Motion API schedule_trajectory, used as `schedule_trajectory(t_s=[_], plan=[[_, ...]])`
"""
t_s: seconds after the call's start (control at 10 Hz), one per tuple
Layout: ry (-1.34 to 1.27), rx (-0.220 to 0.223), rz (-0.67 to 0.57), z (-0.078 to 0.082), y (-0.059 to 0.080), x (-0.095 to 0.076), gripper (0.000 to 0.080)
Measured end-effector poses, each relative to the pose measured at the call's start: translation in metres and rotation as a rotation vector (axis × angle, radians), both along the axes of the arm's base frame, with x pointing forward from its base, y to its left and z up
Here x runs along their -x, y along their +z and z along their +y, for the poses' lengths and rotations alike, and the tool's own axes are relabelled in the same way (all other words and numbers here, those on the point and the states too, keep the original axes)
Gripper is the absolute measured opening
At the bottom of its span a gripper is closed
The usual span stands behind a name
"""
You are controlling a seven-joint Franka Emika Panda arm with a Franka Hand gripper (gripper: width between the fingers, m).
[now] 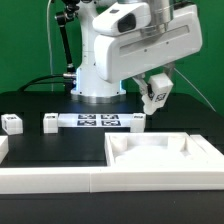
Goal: Assemble square table
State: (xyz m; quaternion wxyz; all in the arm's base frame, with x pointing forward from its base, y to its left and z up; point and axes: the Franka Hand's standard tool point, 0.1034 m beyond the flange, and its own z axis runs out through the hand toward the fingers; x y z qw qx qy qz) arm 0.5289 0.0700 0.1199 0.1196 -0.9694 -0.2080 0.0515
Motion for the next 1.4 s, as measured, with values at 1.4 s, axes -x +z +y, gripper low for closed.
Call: schedule_trajectory(t_s=[1.4], plan=[[0.001,-0.025,-0.347,-0.002,-0.012,-0.055,0.0291]])
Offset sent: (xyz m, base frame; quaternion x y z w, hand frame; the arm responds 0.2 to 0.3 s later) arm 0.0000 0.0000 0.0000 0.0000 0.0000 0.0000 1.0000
